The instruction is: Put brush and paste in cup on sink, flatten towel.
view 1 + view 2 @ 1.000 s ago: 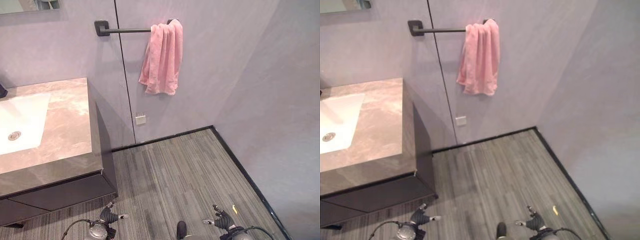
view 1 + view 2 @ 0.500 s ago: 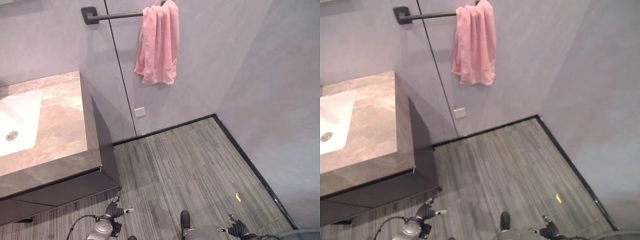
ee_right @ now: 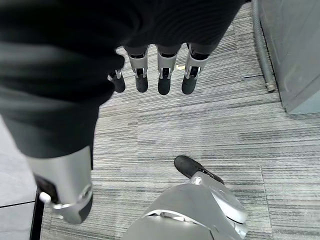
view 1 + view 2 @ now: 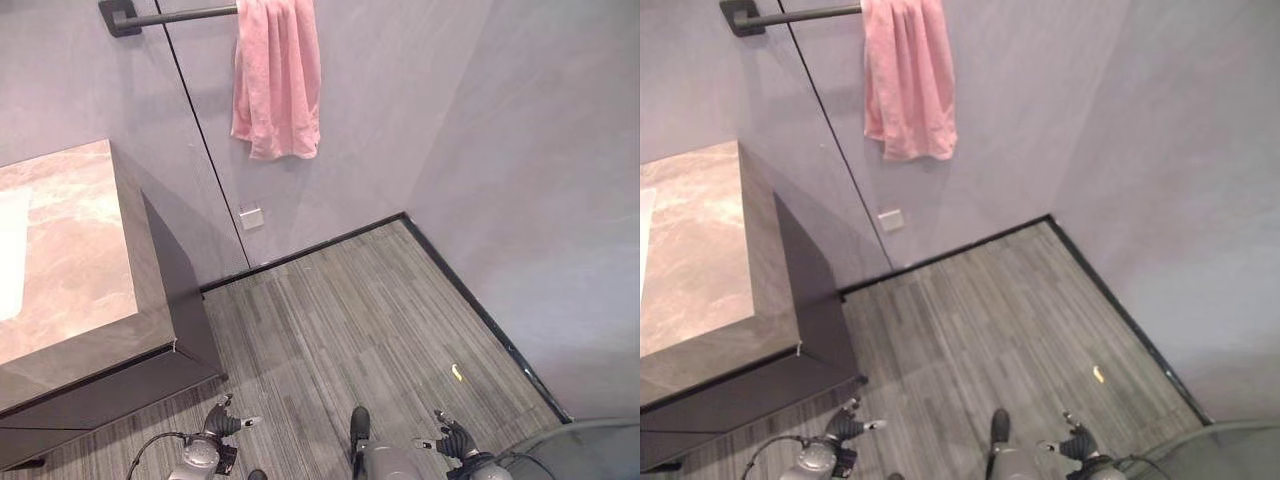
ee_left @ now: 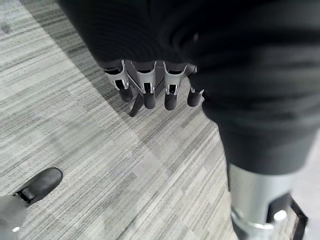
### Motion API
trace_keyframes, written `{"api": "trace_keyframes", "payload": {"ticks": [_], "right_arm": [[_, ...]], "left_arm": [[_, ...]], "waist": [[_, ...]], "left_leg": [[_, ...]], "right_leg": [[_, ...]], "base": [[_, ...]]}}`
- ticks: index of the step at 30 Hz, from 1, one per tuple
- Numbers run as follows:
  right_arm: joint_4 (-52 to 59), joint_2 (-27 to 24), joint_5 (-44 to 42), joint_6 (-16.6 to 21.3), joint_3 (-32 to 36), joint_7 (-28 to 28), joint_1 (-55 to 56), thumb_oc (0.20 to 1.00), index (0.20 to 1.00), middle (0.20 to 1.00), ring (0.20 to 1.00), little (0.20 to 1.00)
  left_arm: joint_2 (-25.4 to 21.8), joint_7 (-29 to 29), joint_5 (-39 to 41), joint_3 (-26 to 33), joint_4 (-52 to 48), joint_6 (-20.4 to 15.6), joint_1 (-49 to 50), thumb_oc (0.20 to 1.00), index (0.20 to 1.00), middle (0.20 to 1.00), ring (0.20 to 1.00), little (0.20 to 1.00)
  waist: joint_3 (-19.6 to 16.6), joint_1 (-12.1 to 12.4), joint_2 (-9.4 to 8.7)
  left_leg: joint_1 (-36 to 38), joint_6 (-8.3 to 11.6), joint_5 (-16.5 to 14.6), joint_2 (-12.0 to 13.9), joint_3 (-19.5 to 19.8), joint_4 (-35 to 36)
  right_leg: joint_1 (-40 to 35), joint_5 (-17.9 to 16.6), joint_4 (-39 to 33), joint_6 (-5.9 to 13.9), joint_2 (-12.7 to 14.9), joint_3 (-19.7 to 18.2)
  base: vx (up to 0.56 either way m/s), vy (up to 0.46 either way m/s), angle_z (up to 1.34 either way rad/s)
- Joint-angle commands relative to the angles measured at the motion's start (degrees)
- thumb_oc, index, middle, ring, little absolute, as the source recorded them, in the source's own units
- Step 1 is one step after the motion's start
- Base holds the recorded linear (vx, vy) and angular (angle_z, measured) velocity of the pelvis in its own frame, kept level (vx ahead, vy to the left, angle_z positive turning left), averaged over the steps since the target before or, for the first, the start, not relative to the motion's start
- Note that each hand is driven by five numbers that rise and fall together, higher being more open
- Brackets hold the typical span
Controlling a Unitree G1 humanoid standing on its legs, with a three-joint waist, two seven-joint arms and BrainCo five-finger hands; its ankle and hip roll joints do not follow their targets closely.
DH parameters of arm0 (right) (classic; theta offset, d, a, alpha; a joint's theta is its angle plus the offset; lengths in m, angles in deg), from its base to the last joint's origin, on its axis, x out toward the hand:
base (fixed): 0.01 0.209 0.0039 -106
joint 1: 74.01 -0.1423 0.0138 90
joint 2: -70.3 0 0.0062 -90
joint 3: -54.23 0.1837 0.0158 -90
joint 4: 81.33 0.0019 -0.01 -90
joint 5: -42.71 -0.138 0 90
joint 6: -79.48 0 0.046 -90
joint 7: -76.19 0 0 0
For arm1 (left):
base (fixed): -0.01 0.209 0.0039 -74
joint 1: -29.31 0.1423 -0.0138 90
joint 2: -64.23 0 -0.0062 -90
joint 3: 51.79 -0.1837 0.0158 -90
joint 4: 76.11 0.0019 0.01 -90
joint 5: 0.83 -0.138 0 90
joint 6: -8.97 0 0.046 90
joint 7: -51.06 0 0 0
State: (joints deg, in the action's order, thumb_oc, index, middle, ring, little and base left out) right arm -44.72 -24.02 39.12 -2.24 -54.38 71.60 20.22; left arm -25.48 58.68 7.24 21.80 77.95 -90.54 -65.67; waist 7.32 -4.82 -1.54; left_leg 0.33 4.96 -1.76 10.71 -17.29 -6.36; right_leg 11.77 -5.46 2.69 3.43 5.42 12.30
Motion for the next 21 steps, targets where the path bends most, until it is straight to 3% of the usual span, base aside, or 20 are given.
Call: {"api": "trace_keyframes", "payload": {"ticks": [1,2,3,6,7,10,11,13,15,16,17,18,19,20,21], "right_arm": [[1.57,-2.62,0.16,1.54,0.84,-0.49,-0.5,1.0,1.0,1.0,1.0,1.0],[1.15,-2.93,0.35,1.5,0.94,-0.72,-0.57,1.0,1.0,1.0,1.0,1.0],[0.19,-3.33,1.44,1.27,0.8,-1.31,-0.49,1.0,1.0,1.0,1.0,1.0],[-0.13,-4.07,3.21,1.2,0.4,-1.84,-0.47,1.0,1.0,1.0,1.0,1.0],[0.17,-4.83,4.25,1.25,-0.07,-2.16,-0.51,1.0,1.0,1.0,1.0,1.0],[0.31,-5.42,4.64,1.34,-0.09,-2.1,-0.32,1.0,1.0,1.0,1.0,1.0],[0.35,-5.69,4.44,1.31,0.53,-1.9,0.36,1.0,1.0,1.0,1.0,1.0],[1.65,-5.42,3.33,1.19,1.67,-1.34,1.59,1.0,1.0,1.0,1.0,1.0],[1.97,-4.97,2.62,0.92,2.18,-0.69,2.39,1.0,1.0,1.0,1.0,1.0],[0.65,-4.6,2.85,0.73,2.12,-0.76,2.3,1.0,1.0,1.0,1.0,1.0],[-0.19,-3.71,2.51,0.46,3.17,-0.7,2.84,1.0,1.0,1.0,1.0,1.0],[-0.19,-3.67,2.51,0.45,3.18,-0.7,2.84,1.0,1.0,1.0,1.0,1.0],[0.72,-3.09,2.06,0.4,3.68,-0.35,2.83,1.0,1.0,1.0,1.0,1.0],[0.72,-3.1,2.06,0.4,3.69,-0.35,2.82,1.0,1.0,1.0,1.0,1.0],[2.19,-3.09,2.81,0.41,2.92,-0.11,1.91,1.0,1.0,1.0,1.0,1.0]], "left_arm": [[-0.76,0.18,2.32,1.23,-1.8,-1.24,-1.73,1.0,1.0,1.0,1.0,1.0],[-0.66,0.44,2.92,1.23,-1.74,-1.4,-2.07,1.0,1.0,1.0,1.0,1.0],[-0.73,0.7,3.83,1.45,-2.18,-1.42,-2.25,1.0,1.0,1.0,1.0,1.0],[-1.04,1.03,4.38,2.01,-2.55,-1.62,-2.11,1.0,1.0,1.0,1.0,1.0],[-1.1,1.5,4.68,2.27,-2.36,-1.84,-2.09,1.0,1.0,1.0,1.0,1.0],[-1.0,1.75,5.01,2.68,-1.95,-2.09,-2.22,1.0,1.0,1.0,1.0,1.0],[-1.05,2.0,4.64,2.88,-1.77,-1.9,-2.37,1.0,1.0,1.0,1.0,1.0],[-1.16,2.1,4.52,3.42,-1.92,-1.8,-2.01,1.0,1.0,1.0,1.0,1.0],[-1.3,2.06,4.89,3.87,-2.5,-1.81,-1.34,1.0,1.0,1.0,1.0,1.0],[-1.81,1.83,5.08,3.6,-2.73,-1.73,-1.59,1.0,1.0,1.0,1.0,1.0],[-2.46,1.52,5.11,3.0,-3.02,-1.67,-2.32,1.0,1.0,1.0,1.0,1.0],[-2.49,1.52,5.12,2.98,-3.02,-1.67,-2.32,1.0,1.0,1.0,1.0,1.0],[-3.3,1.29,4.38,2.41,-3.82,-1.65,-2.81,1.0,1.0,1.0,1.0,1.0],[-3.29,1.29,4.38,2.4,-3.82,-1.65,-2.82,1.0,1.0,1.0,1.0,1.0],[-3.72,1.35,3.71,1.78,-4.51,-1.49,-3.67,1.0,1.0,1.0,1.0,1.0]], "waist": [[1.9,0.05,-1.68],[2.31,0.26,-1.92],[2.2,0.26,-1.67],[2.03,1.29,-1.68],[2.01,2.64,-0.87],[2.24,2.77,-0.16],[1.81,1.87,0.43],[1.17,1.53,0.91],[0.65,1.93,0.86],[0.36,3.0,-0.09],[0.35,2.35,-1.34],[0.28,2.41,-1.41],[0.53,1.95,-2.72],[0.41,2.07,-2.64],[1.14,1.96,-3.13]], "left_leg": [[-7.57,3.18,10.06,-0.31,4.87,-12.16],[-9.42,3.29,10.77,-0.74,6.56,-13.31],[-11.5,3.23,11.95,1.42,5.41,-8.78],[-11.56,2.55,11.39,1.42,6.5,-1.87],[-14.04,3.23,14.91,2.79,11.05,5.49],[-14.96,4.39,17.54,4.34,12.35,10.37],[-17.16,4.79,17.49,5.69,6.72,11.36],[-16.99,4.7,18.53,5.83,1.93,11.36],[-16.05,3.9,18.36,5.29,2.12,11.36],[-17.9,2.93,17.42,2.9,6.48,7.34],[-21.01,1.67,14.2,0.91,6.11,-0.82],[-21.19,1.62,13.98,0.9,6.04,-1.13],[-21.42,-0.11,10.68,-0.51,3.95,-3.91],[-21.52,-0.11,10.76,-0.39,3.87,-3.83],[-21.37,-2.01,7.94,-2.0,3.28,-5.74]], "right_leg": [[-5.48,4.11,2.87,0.57,0.08,-1.17],[-5.89,4.42,2.45,0.38,-0.02,-1.39],[-7.04,4.96,1.19,0.7,-0.16,-1.35],[-8.39,5.75,0.23,1.26,-0.2,-2.2],[-9.04,6.94,0.35,1.66,-0.58,-3.51],[-10.82,8.76,1.09,2.08,-0.29,-4.86],[-12.72,9.96,0.94,2.5,0.18,-5.18],[-14.31,10.81,0.94,3.0,0.21,-6.17],[-15.22,11.85,1.49,3.55,0.72,-7.17],[-16.88,12.7,2.54,4.04,2.81,-9.08],[-17.1,10.99,4.71,4.6,5.14,-10.11],[-16.99,11.05,4.77,4.65,5.23,-10.18],[-14.32,6.68,8.87,6.03,7.67,-12.26],[-14.12,6.55,8.82,6.01,7.57,-12.4],[-11.25,1.15,13.67,6.01,9.41,-13.47]], "base": [[0.03,-0.084,-0.05],[0.14,-0.094,0.06],[0.22,-0.036,0.24],[0.23,0.066,0.12],[0.18,0.084,-0.17],[0.35,0.177,-0.19],[0.34,0.194,-0.59],[0.43,0.27,-0.22],[0.36,0.26,-0.39],[0.51,0.378,-0.95],[0.51,0.382,-0.91],[0.41,0.39,-0.67],[0.18,0.223,-0.33],[0.31,0.434,-0.34],[0.19,0.306,-0.4]]}}
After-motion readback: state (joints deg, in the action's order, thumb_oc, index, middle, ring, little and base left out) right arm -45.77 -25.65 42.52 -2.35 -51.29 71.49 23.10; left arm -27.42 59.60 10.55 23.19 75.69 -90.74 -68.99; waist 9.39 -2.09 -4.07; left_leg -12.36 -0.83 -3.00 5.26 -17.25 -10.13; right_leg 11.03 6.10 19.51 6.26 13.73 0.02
